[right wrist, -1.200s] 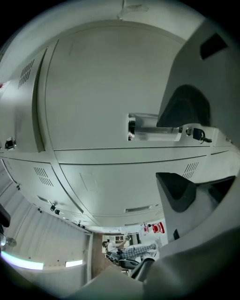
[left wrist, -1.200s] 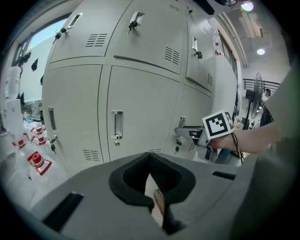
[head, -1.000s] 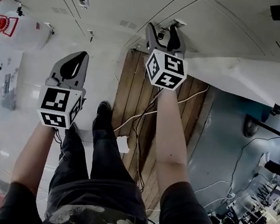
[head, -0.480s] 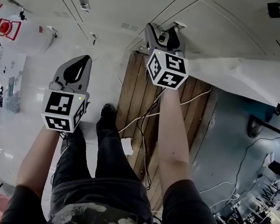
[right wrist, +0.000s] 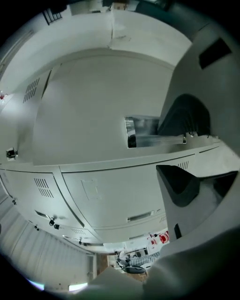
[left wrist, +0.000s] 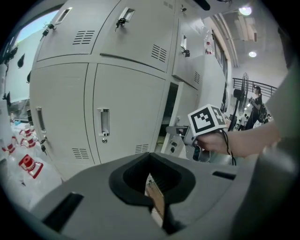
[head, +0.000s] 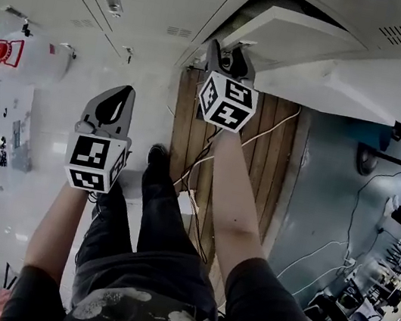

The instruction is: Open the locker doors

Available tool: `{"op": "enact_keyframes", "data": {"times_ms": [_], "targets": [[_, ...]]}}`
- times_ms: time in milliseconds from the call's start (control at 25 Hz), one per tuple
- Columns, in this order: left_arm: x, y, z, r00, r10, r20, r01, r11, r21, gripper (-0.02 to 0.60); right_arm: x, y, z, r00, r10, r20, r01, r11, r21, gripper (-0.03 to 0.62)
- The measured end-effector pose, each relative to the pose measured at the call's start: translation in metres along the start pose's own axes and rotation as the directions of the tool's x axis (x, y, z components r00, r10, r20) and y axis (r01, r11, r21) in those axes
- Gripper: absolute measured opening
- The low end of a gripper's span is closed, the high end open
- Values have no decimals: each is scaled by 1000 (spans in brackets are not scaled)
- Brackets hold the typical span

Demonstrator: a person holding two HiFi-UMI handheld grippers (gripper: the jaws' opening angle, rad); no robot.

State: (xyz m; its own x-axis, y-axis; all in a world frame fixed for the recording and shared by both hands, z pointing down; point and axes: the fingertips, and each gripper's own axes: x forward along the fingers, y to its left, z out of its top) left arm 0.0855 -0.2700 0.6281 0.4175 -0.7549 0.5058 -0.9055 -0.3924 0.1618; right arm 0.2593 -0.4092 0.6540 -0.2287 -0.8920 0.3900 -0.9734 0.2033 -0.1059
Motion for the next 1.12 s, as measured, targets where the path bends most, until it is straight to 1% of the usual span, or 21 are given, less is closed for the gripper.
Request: {"op": "enact_keyframes", "data": {"times_ms": [80, 240, 400, 560, 680, 880, 1120], "targets": [[-3, -4, -3, 1000, -22, -10, 22, 1000, 7, 9, -8, -4, -4, 999, -51, -6, 51, 999, 11, 212], [-4, -12, -7, 998, -64, -26, 65, 997, 30, 9, -17, -7, -8, 993, -116, -25, 117, 992, 38, 209], [-1, -23, -8, 994, -100, -37, 101, 994, 48, 8, -21, -14, -10, 981, -192, -31, 194, 980, 46, 157], [1, -35, -9, 990, -134, -52, 138, 988, 72, 8, -21, -16, -10, 971, -237, -34, 239, 969, 60, 158], [3, -41, -8, 986, -152, -63, 157, 984, 87, 8, -25, -17, -11, 969, -244, -35, 246, 967, 65, 158], [3, -44, -4, 984, -162, -71, 169, 979, 110, 8, -38, -20, -16, 972, -232, -38, 234, 970, 66, 159], [2, -50, 7, 983, -171, -60, 178, 974, 142, 9, -59, -27, -22, 974, -219, -58, 222, 974, 43, 160]]}}
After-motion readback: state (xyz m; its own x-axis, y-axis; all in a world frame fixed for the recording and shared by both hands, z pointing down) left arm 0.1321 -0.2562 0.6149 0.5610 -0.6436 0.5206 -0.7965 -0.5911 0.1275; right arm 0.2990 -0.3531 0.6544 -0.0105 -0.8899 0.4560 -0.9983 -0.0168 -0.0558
